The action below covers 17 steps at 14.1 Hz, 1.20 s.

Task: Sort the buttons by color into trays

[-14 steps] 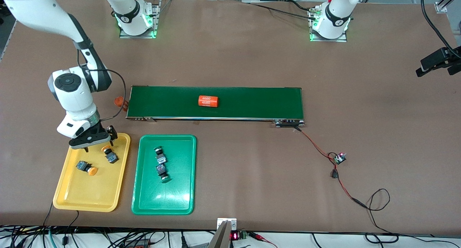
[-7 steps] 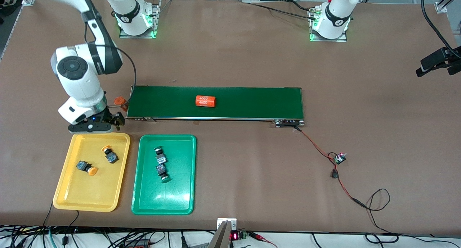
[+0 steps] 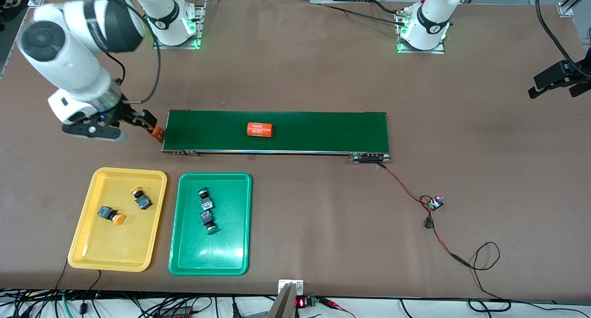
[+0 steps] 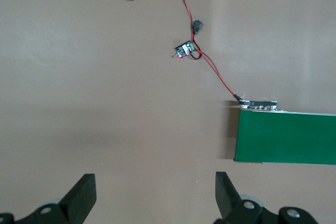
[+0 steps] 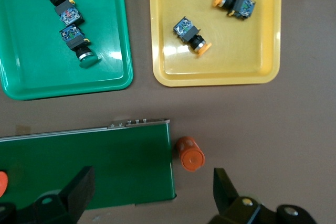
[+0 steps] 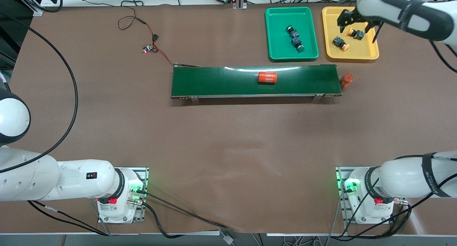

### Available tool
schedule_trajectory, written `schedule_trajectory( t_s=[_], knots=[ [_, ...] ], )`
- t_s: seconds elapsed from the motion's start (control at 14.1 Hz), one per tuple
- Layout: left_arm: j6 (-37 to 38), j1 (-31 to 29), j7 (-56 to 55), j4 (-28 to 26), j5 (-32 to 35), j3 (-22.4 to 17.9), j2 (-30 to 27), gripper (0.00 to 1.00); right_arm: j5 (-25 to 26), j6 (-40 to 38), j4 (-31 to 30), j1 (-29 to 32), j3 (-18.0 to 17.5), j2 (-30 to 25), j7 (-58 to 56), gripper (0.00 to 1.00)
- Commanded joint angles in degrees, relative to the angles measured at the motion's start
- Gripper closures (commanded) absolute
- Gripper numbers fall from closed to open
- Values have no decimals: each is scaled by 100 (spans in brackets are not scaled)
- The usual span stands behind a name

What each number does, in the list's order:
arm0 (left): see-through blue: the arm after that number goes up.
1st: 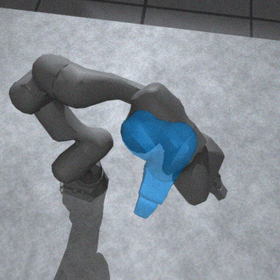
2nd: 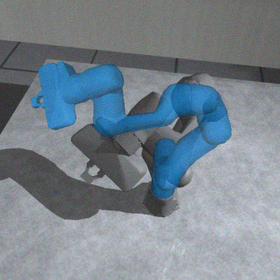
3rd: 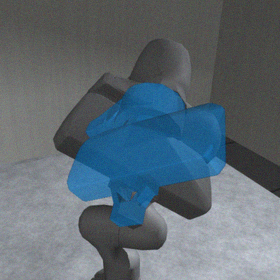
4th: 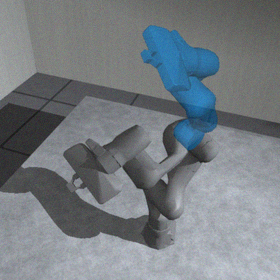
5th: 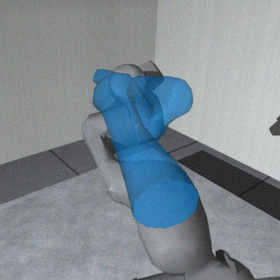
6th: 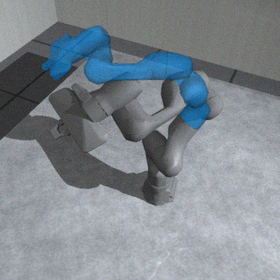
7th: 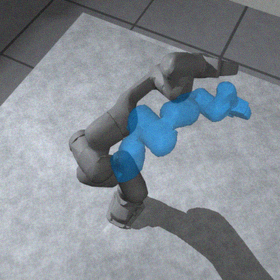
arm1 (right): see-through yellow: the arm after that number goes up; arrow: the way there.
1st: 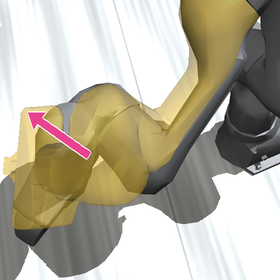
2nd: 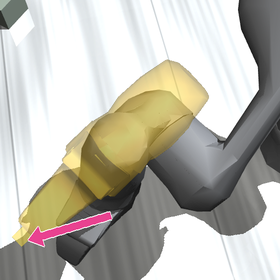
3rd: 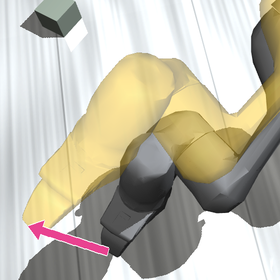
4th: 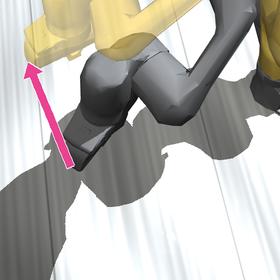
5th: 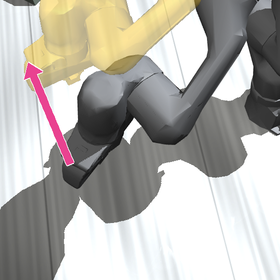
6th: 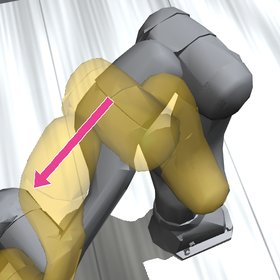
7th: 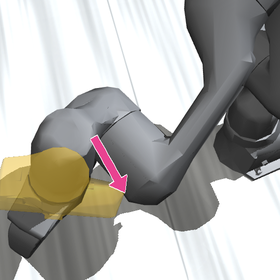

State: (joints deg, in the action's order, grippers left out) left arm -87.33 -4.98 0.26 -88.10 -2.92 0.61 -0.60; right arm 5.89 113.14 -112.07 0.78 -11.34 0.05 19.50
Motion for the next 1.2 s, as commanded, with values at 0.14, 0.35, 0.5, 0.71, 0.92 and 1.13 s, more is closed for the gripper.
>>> schedule_trajectory(
  t_s=[0.14,0.35,0.5,0.71,0.92,1.13],
  knots=[
    [14,-3,9,56,99,36,-36,0,-554,-1125,692,913,-403,-374,-552,0],
    [31,-3,9,47,90,36,-36,0,-554,-1531,1116,1012,-413,-523,-578,0],
    [32,-11,0,56,90,36,-36,0,-528,-1725,1362,1100,-386,-523,-622,0],
    [40,-38,0,56,90,36,-27,0,-519,-1752,1494,1205,-185,-471,-1367,0],
    [40,-46,0,56,90,36,-27,0,-519,-1761,1574,1100,-79,-453,-1431,0],
    [32,-46,0,56,90,36,-27,0,-519,-1761,1583,698,262,-453,-1431,0]
  ],
)
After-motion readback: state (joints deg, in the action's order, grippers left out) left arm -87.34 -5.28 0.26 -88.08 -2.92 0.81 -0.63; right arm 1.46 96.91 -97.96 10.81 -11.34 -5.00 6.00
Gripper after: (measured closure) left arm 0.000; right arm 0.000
